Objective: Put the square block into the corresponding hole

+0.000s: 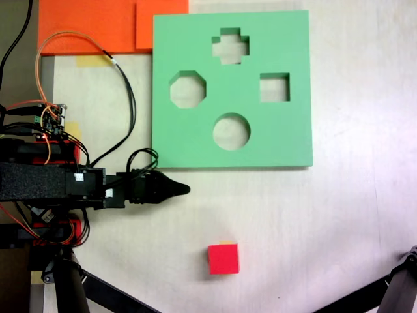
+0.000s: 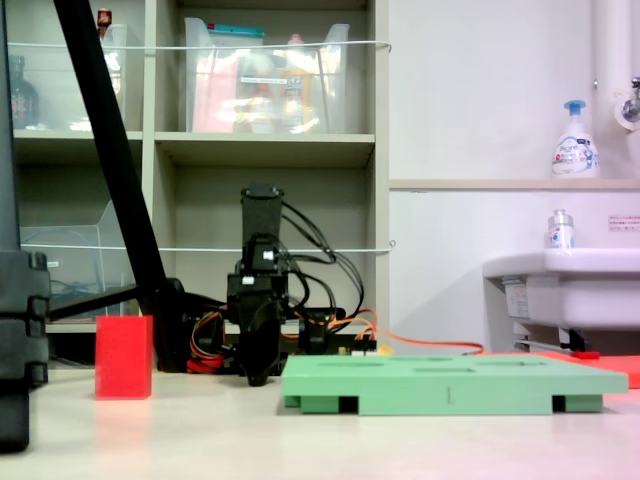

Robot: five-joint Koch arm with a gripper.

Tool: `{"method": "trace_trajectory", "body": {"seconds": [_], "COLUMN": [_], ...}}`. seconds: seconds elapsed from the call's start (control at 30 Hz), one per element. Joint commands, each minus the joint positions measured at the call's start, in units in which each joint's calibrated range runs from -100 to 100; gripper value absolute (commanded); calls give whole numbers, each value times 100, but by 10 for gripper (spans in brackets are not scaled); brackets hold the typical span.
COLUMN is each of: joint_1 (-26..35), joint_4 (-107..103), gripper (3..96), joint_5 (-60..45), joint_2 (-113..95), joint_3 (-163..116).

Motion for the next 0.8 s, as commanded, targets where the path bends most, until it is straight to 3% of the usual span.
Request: {"method": "trace_trajectory", "body": {"seconds": [0.03,0.8], "joint_1": [5,-15], "joint_4": [-530,-530], "gripper": [493,490], "joint_5": [-15,34], "joint_2": [-55,-55], "joint_3": [-118,-118]}}
